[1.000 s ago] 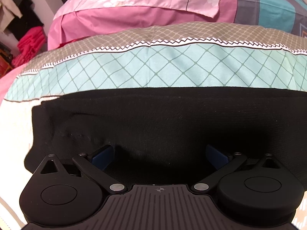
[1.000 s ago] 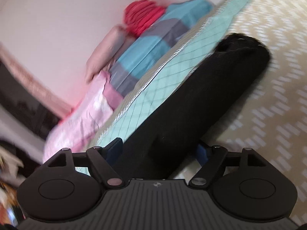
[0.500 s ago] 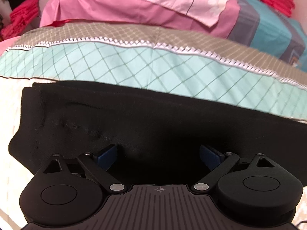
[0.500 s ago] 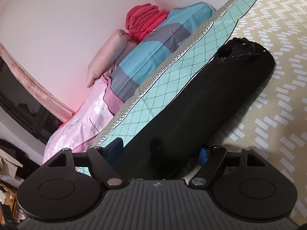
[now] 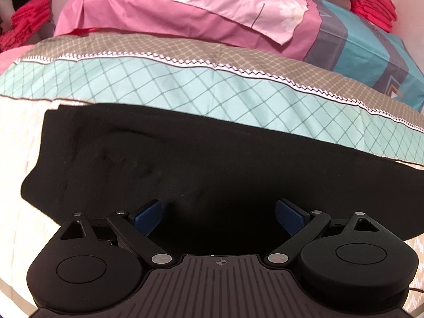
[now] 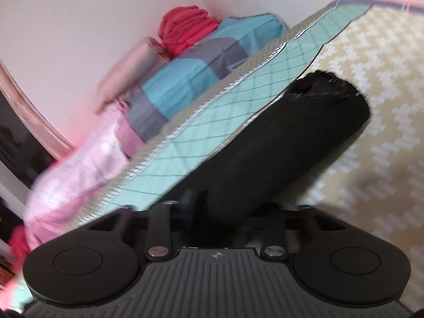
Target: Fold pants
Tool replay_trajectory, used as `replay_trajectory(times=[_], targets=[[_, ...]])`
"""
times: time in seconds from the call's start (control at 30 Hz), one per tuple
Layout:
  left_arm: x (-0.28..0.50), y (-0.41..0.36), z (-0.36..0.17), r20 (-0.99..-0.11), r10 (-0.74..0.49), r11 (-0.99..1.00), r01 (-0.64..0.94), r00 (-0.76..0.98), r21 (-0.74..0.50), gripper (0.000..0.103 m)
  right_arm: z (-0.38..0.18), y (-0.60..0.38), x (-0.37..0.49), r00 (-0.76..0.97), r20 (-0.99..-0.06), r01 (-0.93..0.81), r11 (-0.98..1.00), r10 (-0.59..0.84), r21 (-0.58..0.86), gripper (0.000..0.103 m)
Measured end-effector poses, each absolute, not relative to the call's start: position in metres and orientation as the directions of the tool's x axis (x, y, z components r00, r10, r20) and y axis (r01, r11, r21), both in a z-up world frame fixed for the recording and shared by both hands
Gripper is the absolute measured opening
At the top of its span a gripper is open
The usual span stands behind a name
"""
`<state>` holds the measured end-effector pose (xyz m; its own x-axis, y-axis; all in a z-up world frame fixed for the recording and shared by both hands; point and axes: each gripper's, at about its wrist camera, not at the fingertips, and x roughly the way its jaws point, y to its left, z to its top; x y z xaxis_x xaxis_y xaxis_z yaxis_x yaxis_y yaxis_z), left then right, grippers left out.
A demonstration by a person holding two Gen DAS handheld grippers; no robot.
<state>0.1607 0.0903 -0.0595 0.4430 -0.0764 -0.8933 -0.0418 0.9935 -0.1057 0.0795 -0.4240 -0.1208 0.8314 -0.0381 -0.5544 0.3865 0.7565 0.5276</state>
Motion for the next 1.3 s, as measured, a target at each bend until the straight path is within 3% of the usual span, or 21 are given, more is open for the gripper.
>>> replay_trajectory(times=[0.1,0.17,0.27,0.33,0.37,0.43,0.5,0.57,0.73,0.93,1.0,1.07,1.2,1.3], targets=[[0.155,0.097,-0.058,-0.892,-0.078,0.992,-0.054,0.446,-0.114,0.103,-0.110,-0.416,0.082,0.812,-0.579,0.395,0.802,-0.077,0.447,0.028],[0.152,0.103,-0.056,-0.891,-0.080,0.991,-0.060,0.447,-0.119,0.103,-0.090,-0.388,0.082,0.823,-0.544,0.372,0.880,-0.164,0.297,0.027],[0.149,0.111,-0.051,-0.886,-0.079,0.990,-0.070,0.457,-0.124,0.103,-0.063,-0.303,0.069,0.894,-0.331,0.267,0.952,-0.303,-0.151,0.027],[0.147,0.117,-0.048,-0.883,-0.076,0.988,-0.081,0.463,-0.128,0.103,-0.070,-0.235,0.050,0.957,-0.148,0.162,0.885,-0.249,-0.437,0.027],[0.146,0.120,-0.047,-0.882,-0.074,0.988,-0.088,0.466,-0.129,0.103,-0.080,-0.205,0.041,0.979,-0.112,0.086,0.840,-0.172,-0.536,0.030],[0.144,0.125,-0.045,-0.881,-0.067,0.986,-0.103,0.469,-0.130,0.103,-0.112,-0.157,0.030,0.989,-0.149,-0.085,0.719,-0.025,-0.690,0.031],[0.142,0.130,-0.044,-0.881,-0.067,0.984,-0.114,0.469,-0.136,0.103,-0.151,-0.125,0.034,0.960,-0.280,-0.228,0.571,-0.004,-0.789,0.032],[0.141,0.135,-0.043,-0.883,-0.068,0.983,-0.118,0.465,-0.138,0.103,-0.168,-0.110,0.039,0.924,-0.382,-0.318,0.528,-0.013,-0.787,0.028],[0.137,0.137,-0.041,-0.873,-0.062,0.986,-0.108,0.484,-0.130,0.103,-0.155,-0.110,0.041,0.935,-0.355,-0.279,0.592,-0.012,-0.756,0.031],[0.157,0.098,-0.034,-0.827,-0.129,0.981,-0.050,0.547,-0.186,0.103,-0.174,-0.094,0.043,0.938,-0.344,-0.281,0.497,-0.037,-0.821,0.035],[0.168,0.076,-0.039,-0.812,-0.164,0.977,-0.022,0.560,-0.213,0.103,-0.171,-0.092,0.046,0.940,-0.335,-0.257,0.522,-0.059,-0.813,0.045],[0.177,0.053,-0.053,-0.819,-0.179,0.978,0.012,0.545,-0.206,0.103,-0.167,-0.094,0.049,0.947,-0.310,-0.217,0.546,-0.083,-0.809,0.067],[0.179,0.022,-0.092,-0.865,-0.101,0.994,0.076,0.492,-0.073,0.103,-0.156,-0.117,0.045,0.949,-0.301,-0.195,0.572,-0.095,-0.796,0.082],[0.173,0.030,-0.096,-0.847,-0.104,0.995,0.056,0.522,-0.088,0.103,-0.153,-0.149,0.031,0.950,-0.283,-0.153,0.598,-0.129,-0.787,0.088]])
